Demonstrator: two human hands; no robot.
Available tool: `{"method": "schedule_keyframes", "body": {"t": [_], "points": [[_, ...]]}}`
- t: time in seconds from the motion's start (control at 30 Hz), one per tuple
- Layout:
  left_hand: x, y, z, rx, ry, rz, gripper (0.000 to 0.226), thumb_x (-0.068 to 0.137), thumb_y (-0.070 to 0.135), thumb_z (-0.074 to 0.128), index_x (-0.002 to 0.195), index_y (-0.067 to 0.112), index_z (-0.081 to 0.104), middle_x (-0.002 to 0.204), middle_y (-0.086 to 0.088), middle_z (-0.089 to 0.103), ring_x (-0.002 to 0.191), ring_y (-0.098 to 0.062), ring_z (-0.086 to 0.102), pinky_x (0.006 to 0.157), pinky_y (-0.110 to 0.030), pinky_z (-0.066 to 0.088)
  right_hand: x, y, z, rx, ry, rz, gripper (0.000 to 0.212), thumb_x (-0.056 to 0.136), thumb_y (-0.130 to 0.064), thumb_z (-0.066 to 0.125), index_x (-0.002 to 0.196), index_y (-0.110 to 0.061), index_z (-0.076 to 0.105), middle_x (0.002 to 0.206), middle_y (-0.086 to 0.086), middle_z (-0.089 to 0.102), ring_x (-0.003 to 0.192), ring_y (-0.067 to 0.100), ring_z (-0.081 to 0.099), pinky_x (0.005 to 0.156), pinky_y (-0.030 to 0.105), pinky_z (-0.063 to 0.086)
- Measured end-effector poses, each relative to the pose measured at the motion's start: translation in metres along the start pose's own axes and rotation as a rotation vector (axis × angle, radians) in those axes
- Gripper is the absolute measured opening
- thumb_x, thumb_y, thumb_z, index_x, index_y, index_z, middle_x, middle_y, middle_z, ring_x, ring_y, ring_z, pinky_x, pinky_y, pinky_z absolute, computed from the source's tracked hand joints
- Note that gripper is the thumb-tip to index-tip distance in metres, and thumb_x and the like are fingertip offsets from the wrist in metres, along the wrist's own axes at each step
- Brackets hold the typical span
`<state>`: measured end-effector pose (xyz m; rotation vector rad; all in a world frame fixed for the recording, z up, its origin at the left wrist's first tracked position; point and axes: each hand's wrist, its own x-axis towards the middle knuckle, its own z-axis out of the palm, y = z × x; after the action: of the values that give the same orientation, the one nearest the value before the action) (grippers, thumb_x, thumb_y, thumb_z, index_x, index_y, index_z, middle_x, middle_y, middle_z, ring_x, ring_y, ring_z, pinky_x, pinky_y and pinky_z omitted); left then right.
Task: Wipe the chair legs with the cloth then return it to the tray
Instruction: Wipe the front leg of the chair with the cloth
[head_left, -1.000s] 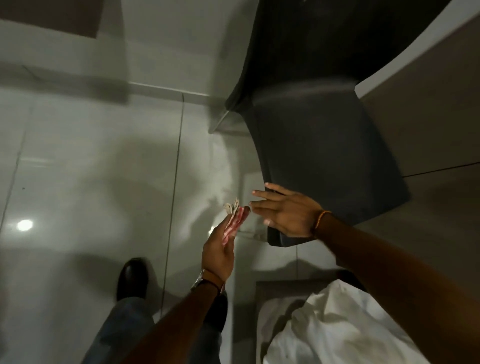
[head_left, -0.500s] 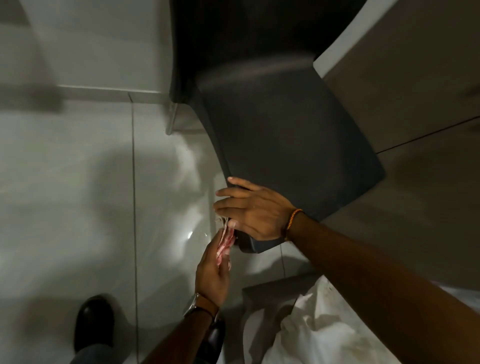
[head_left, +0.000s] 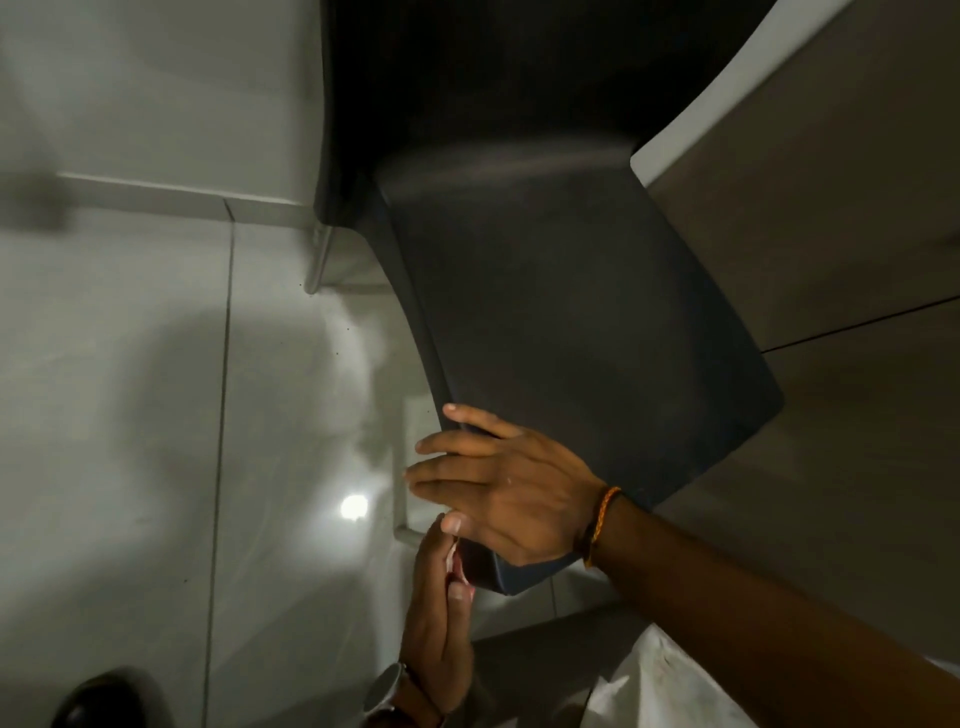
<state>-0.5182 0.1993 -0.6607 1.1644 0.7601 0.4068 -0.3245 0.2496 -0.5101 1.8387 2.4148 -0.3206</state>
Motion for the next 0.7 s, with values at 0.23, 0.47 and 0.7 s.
{"method": "schedule_keyframes", "body": {"t": [0.23,0.47,0.7], "points": [[0.038,-0.060,-0.010,0.103,0.077,-0.129,0.042,0.098,0.072,0.026,0.138,0.066,0.038,0.142,0.042,0.048,0.131,0.013,0.049,0.100,-0.007,0.044,0.000,0.003,0.013,-0.004,0.067,-0.017,0.047,0.105,-0.038,0.040,0.127,-0.013,0.074,0.136,0.000,0.070,0.136,0.022,0.053,0.131,0.045,0.018],[0.057,-0.081,-0.017,-0.017,0.102,-0.322,0.042,0.101,0.043,0.028,0.127,0.025,0.056,0.123,-0.004,0.066,0.116,-0.021,0.063,0.106,-0.054,0.048,0.000,0.003,0.013,0.013,0.031,0.002,0.050,0.106,-0.038,0.034,0.130,-0.013,0.071,0.136,0.002,0.069,0.136,0.023,0.052,0.132,0.043,0.011],[0.004,0.004,0.025,-0.238,0.120,-0.083,0.062,0.102,0.060,0.034,0.152,0.025,0.041,0.159,0.008,0.046,0.145,-0.008,0.045,0.109,-0.018,0.044,0.001,0.001,0.005,0.002,-0.037,0.009,0.053,0.106,-0.038,0.032,0.132,-0.013,0.070,0.139,0.001,0.067,0.135,0.023,0.054,0.132,0.044,0.009]]}}
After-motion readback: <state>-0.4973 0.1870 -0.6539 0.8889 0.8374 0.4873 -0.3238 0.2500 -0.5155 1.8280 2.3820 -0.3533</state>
